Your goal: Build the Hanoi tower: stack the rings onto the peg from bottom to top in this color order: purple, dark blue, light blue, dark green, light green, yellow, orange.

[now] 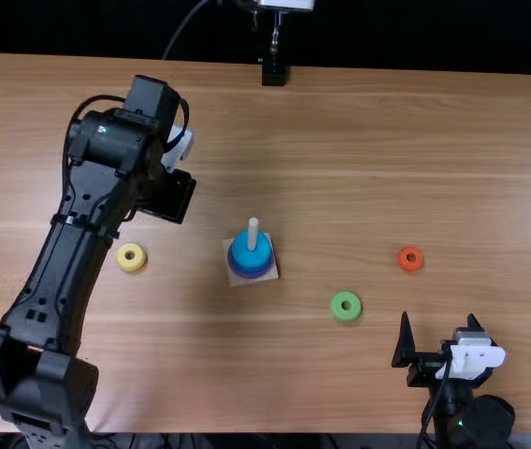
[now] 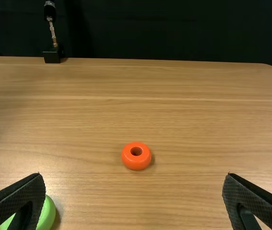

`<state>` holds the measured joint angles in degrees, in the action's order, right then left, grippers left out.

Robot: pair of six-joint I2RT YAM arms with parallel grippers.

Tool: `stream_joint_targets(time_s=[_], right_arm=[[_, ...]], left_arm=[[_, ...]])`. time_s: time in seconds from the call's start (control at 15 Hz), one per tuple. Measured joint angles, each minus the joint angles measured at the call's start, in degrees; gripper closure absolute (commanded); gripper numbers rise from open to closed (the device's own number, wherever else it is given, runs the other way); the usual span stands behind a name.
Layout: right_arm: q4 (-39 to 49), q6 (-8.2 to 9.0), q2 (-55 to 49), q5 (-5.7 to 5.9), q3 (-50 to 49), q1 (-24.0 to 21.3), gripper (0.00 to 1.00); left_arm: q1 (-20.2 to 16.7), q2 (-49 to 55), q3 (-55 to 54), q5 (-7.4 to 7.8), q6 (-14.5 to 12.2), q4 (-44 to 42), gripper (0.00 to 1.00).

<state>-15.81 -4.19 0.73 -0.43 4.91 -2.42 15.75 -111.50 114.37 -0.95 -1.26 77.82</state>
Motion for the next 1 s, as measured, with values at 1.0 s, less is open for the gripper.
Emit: stream_joint_targets(time_s=[1.0], right_arm=[[0.0, 0.0, 0.0, 0.0, 0.02, 0.02, 0.0]], left_arm=[[16.13, 7.1, 0.61, 0.31, 6.45, -4.5, 1.0]])
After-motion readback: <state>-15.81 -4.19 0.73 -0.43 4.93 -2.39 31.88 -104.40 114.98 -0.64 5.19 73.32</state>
